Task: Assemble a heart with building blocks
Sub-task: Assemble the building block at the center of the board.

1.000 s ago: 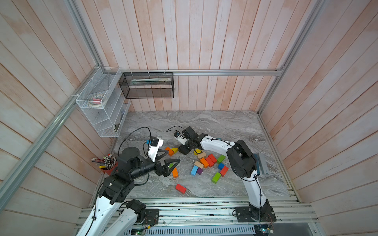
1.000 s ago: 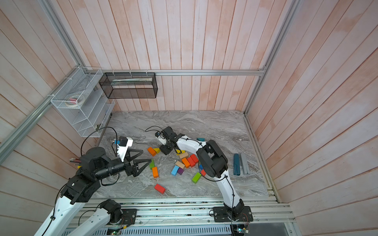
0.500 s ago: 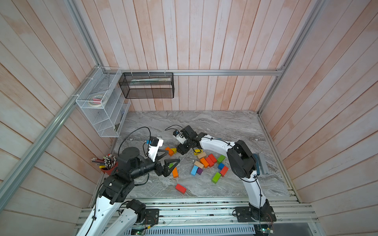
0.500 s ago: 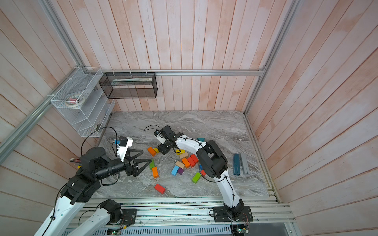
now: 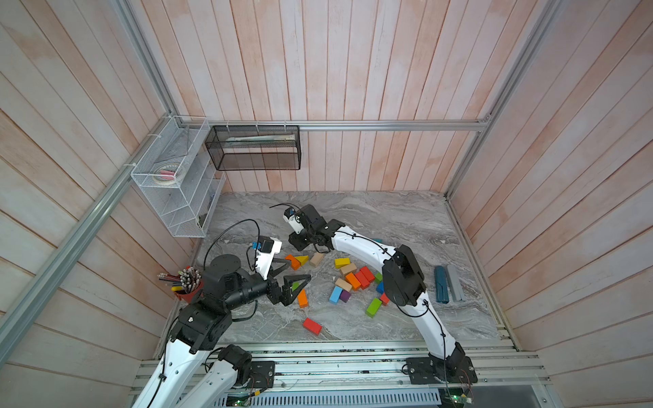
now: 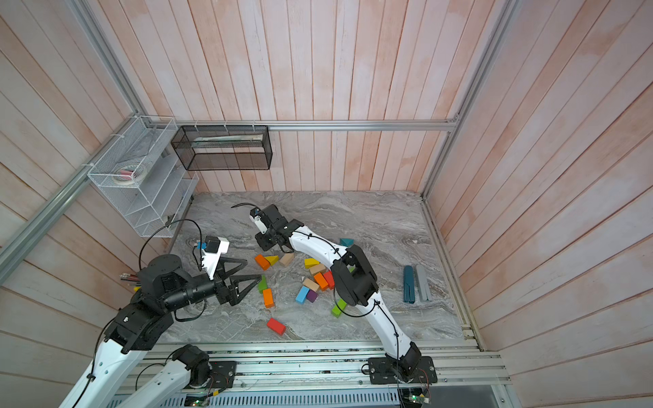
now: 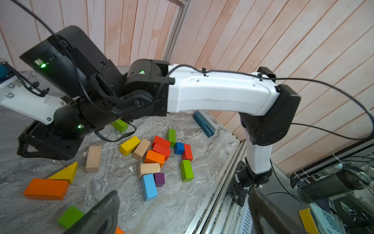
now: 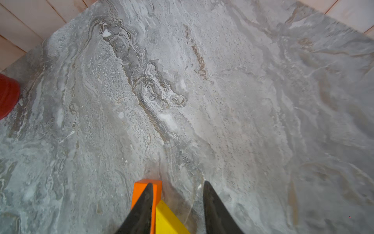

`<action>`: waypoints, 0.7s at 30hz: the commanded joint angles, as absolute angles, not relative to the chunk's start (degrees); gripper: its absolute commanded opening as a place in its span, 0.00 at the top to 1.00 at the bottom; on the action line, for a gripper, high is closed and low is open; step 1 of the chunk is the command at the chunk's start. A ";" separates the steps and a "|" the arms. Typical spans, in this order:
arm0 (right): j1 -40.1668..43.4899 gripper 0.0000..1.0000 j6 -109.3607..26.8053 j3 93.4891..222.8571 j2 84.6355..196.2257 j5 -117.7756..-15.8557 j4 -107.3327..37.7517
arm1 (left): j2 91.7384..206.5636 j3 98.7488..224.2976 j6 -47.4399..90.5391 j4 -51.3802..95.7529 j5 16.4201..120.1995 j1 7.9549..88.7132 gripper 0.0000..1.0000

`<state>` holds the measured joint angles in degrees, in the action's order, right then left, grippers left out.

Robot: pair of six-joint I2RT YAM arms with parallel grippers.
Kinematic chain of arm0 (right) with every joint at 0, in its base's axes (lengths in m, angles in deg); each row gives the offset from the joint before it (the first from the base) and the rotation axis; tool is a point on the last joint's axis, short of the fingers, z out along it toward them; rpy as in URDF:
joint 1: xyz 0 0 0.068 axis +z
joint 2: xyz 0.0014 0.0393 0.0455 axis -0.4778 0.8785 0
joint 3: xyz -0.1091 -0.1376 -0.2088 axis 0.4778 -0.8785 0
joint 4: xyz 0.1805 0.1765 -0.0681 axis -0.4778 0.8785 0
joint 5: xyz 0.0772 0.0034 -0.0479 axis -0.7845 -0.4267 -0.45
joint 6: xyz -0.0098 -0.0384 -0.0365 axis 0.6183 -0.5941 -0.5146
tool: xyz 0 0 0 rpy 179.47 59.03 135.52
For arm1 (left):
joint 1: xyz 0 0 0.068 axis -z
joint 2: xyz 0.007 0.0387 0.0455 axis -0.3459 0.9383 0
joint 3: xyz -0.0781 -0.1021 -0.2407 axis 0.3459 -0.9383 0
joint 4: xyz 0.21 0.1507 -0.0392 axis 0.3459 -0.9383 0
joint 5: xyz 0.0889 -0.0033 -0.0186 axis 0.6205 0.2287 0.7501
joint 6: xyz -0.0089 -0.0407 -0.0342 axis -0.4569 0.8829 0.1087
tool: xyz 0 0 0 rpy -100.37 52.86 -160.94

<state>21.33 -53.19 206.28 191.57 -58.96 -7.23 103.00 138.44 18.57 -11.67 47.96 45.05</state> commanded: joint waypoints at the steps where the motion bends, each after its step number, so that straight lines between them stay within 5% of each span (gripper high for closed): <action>1: 21.85 0.63 -47.28 212.25 196.29 -55.17 0.65 | 102.24 137.42 18.77 -10.47 47.59 45.29 0.00; 21: 22.85 0.68 -48.43 211.39 197.83 -53.67 3.11 | 101.66 137.02 19.02 -10.24 47.49 45.37 0.00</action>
<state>22.27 -47.11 212.14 197.78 -54.65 1.10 102.12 137.89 18.81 -11.43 47.94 45.08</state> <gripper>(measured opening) 0.318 0.997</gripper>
